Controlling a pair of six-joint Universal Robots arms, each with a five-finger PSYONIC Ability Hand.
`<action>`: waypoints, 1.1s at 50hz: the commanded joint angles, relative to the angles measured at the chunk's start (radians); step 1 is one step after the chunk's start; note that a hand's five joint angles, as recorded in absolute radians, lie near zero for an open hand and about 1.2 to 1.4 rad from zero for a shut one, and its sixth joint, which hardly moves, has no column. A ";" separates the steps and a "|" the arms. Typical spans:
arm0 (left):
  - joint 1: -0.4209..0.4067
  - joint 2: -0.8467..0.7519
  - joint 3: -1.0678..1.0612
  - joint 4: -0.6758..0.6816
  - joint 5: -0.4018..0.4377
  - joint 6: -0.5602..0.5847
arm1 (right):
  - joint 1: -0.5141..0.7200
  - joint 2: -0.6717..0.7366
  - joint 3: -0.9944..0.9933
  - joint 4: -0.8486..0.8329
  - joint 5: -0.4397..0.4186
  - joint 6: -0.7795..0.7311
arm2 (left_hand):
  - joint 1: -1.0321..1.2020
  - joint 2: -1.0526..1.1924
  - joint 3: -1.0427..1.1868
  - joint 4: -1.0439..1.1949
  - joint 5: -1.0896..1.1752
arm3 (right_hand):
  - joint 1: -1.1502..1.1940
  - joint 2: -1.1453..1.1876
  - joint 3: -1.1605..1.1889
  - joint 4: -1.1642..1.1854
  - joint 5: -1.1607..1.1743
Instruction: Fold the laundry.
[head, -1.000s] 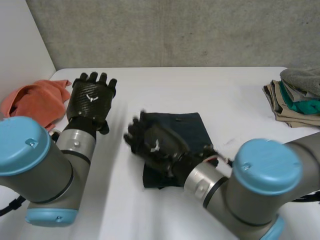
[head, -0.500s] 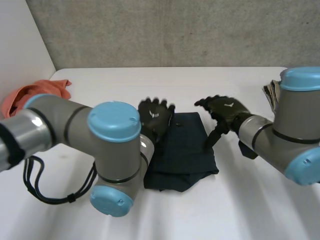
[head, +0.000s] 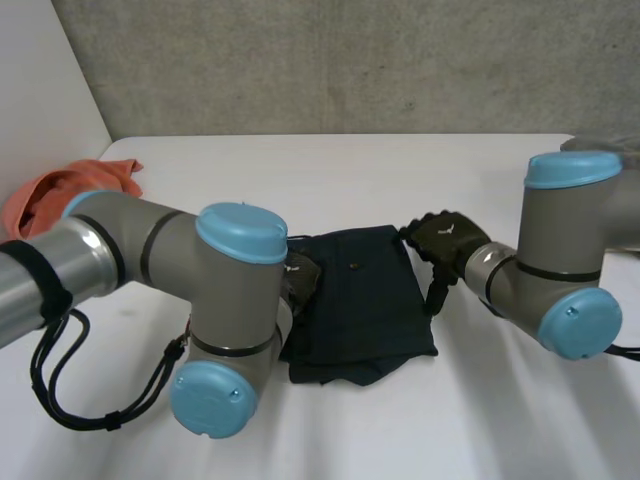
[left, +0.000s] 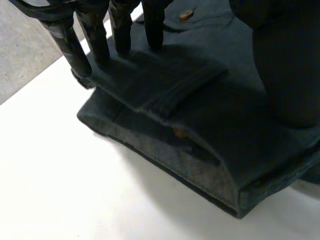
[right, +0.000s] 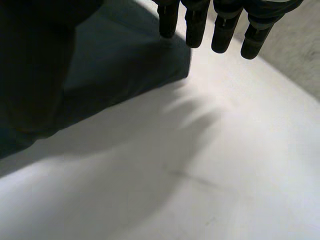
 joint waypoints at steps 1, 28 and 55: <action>0.001 0.153 -0.019 0.029 0.013 -0.009 | 0.010 -0.162 0.167 -0.150 -0.001 0.027 | -0.019 -0.028 -0.028 -0.030 -0.048 | -0.035 -0.028 -0.033 -0.035 -0.041; 0.091 0.360 -0.152 0.084 0.337 -0.089 | 0.144 -0.179 0.731 -0.856 -0.028 -0.136 | -0.012 -0.021 -0.021 -0.023 -0.042 | -0.035 -0.028 -0.033 -0.035 -0.041; 0.117 0.356 -0.165 0.109 0.337 -0.091 | 0.158 0.005 0.465 -0.891 -0.042 -0.136 | -0.012 -0.021 -0.021 -0.023 -0.042 | 0.725 0.732 0.727 0.725 0.719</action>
